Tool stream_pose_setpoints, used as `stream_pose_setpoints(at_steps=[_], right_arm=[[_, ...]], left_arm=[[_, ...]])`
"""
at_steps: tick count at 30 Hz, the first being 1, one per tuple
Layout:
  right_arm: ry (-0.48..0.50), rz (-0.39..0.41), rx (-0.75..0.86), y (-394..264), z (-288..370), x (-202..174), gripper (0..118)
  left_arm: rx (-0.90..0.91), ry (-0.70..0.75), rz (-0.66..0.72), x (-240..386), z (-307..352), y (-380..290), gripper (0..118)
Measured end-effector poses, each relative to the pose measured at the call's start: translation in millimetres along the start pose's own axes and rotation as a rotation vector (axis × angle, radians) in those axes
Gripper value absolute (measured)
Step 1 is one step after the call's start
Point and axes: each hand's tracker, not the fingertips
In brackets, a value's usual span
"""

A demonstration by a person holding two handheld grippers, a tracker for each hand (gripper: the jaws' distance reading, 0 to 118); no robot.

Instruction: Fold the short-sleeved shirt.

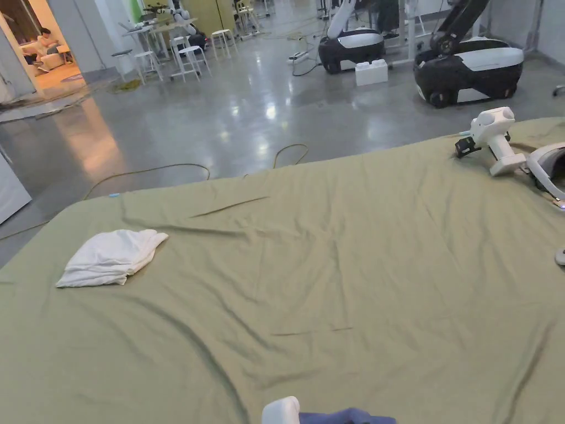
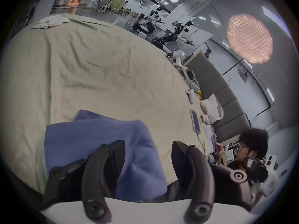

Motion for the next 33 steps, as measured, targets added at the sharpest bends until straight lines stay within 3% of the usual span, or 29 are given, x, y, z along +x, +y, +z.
stream_pose_setpoints(at_steps=[6, 7, 8, 11, 13, 15, 17, 19, 21, 24, 25, 27, 29, 32, 33], right_arm=[[0.033, -0.029, -0.017, -1.2, -9.4, 2.3, 0], [0.045, -0.035, -0.019, -0.7, -11.8, 1.2, 0], [0.056, -0.042, -0.019, -0.1, -13.5, -0.5, 0], [0.084, -0.043, -0.017, 0.7, -15.4, -8.3, 0], [0.098, -0.041, -0.021, -0.1, -14.7, -16.4, 0], [0.123, -0.039, -0.057, -4.7, -17.1, -24.9, 0], [0.107, 0.036, -0.097, -9.0, -21.6, -37.9, 0], [0.159, 0.110, -0.135, -10.5, -32.8, -49.9, 0], [0.207, 0.164, -0.167, -10.1, -53.4, -63.5, 0], [0.296, 0.238, -0.293, -10.7, -104.6, -91.9, 0], [0.290, 0.261, -0.328, -14.7, -123.8, -100.0, 0], [0.245, 0.316, -0.405, -23.9, -164.3, -120.0, 0], [0.287, 0.353, -0.497, -38.1, -207.5, -129.8, 0], [0.140, 0.506, -0.794, -81.5, -272.4, -134.7, 0], [0.175, 0.495, -0.760, -89.2, -277.8, -130.6, 0]], left_arm=[[0.055, -0.095, 0.075, -17.6, 21.4, -1.0, 62], [0.026, -0.104, 0.089, -19.7, 15.0, -3.0, 41], [-0.016, -0.095, 0.094, -20.2, 4.1, -7.4, 13], [-0.127, -0.026, 0.076, -19.9, -42.7, -26.3, 4], [-0.209, 0.016, 0.045, -27.0, -75.2, -38.5, 4], [-0.162, -0.023, 0.047, -23.4, -74.4, -40.6, 1], [-0.173, -0.002, 0.050, -12.8, -62.8, -30.1, 1], [-0.169, -0.013, 0.041, -7.8, -40.9, -22.7, 2], [-0.123, -0.075, -0.006, -7.3, -8.0, -18.5, 12], [-0.035, -0.064, -0.028, -16.9, 49.5, -15.3, 79], [-0.001, -0.039, -0.023, -23.0, 63.5, -17.2, 94], [0.059, 0.027, 0.027, -46.1, 88.2, -19.5, 95], [0.077, 0.075, 0.079, -68.6, 104.4, -23.5, 95], [0.099, 0.154, 0.163, -77.5, 116.0, -25.1, 95], [0.109, 0.144, 0.177, -82.1, 117.1, -27.0, 95]])
